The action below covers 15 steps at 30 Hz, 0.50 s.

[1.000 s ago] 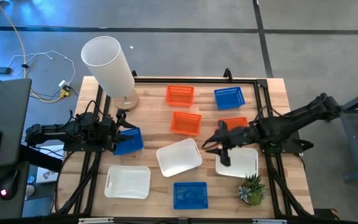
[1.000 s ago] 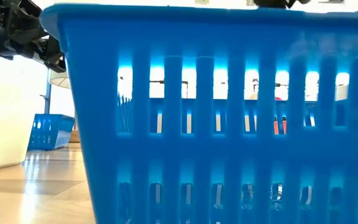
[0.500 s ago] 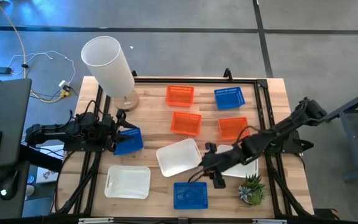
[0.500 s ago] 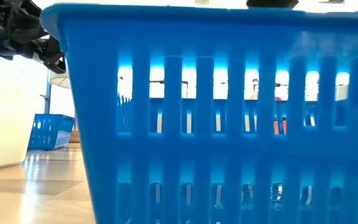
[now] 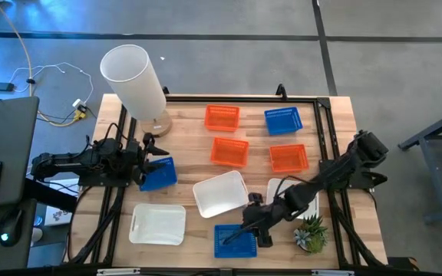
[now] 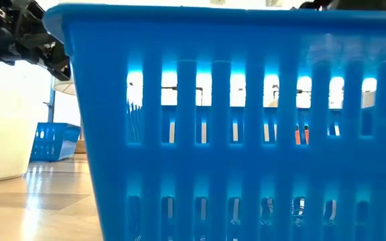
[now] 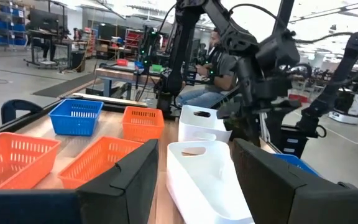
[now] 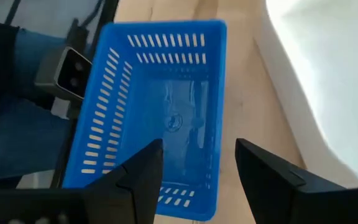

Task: Stack baskets by color
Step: Stack the bottom blue bin on top of the other right blue bin

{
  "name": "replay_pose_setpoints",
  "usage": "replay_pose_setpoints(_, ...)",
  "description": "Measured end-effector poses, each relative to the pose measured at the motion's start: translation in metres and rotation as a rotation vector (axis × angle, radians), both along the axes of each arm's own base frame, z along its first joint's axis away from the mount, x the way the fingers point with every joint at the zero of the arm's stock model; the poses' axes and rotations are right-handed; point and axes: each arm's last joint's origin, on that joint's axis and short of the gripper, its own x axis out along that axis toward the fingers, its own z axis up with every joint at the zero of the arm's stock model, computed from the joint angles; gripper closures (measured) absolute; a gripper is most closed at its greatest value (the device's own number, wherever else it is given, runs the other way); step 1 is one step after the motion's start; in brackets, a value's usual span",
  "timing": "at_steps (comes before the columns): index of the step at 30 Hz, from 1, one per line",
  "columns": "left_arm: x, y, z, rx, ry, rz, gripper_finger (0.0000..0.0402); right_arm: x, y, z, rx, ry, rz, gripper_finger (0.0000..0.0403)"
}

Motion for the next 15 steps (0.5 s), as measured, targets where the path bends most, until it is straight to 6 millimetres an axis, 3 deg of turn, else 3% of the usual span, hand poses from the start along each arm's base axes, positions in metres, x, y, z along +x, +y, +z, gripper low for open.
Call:
replay_pose_setpoints(8,0.0,0.0,0.0,-0.018,0.0,-0.005,0.0206,0.005,0.003,-0.024,-0.015,0.067,-0.032,0.0215)
replay_pose_setpoints(15,0.0,0.0,-0.001,-0.019,0.006,-0.005,0.0206,0.006,0.004,-0.028,-0.006,0.086,-0.051,0.0222)
